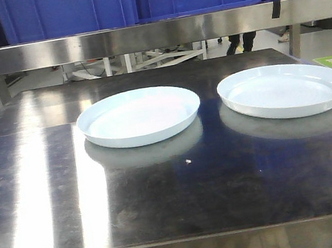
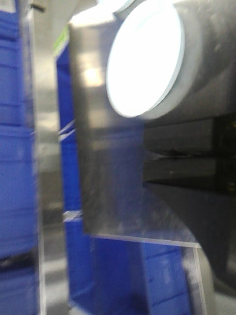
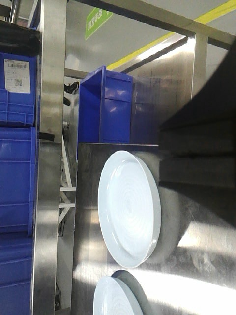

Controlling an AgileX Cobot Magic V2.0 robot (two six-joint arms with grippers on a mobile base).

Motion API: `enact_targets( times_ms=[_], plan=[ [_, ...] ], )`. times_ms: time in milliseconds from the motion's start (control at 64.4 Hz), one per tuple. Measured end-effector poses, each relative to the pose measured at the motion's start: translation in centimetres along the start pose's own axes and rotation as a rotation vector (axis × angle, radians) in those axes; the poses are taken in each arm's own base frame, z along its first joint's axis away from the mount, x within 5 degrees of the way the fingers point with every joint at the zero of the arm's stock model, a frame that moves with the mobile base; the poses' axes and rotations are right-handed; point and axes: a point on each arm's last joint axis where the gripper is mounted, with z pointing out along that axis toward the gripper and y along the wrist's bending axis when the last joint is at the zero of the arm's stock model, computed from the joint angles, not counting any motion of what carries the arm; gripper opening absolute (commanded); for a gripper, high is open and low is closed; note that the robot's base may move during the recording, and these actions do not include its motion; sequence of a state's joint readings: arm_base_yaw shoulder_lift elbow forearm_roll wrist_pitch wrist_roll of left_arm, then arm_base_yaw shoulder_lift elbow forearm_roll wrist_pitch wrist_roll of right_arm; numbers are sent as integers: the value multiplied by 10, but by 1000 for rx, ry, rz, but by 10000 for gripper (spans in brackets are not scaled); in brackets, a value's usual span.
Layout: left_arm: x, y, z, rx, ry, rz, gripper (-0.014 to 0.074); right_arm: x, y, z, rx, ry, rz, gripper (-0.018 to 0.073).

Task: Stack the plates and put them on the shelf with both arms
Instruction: 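Move the right gripper toward the other white plate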

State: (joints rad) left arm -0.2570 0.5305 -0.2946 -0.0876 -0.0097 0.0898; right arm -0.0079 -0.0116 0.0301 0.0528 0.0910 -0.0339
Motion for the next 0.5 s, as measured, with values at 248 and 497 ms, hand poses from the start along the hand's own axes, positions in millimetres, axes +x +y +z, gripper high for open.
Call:
enact_targets(
  times_ms=[248,497],
  plan=[
    [7,3,-14,-31,-52,15,82,0,0,0,0,0,0,53],
    [7,3,-14,-31,-54,29,82,0,0,0,0,0,0,53]
  ],
)
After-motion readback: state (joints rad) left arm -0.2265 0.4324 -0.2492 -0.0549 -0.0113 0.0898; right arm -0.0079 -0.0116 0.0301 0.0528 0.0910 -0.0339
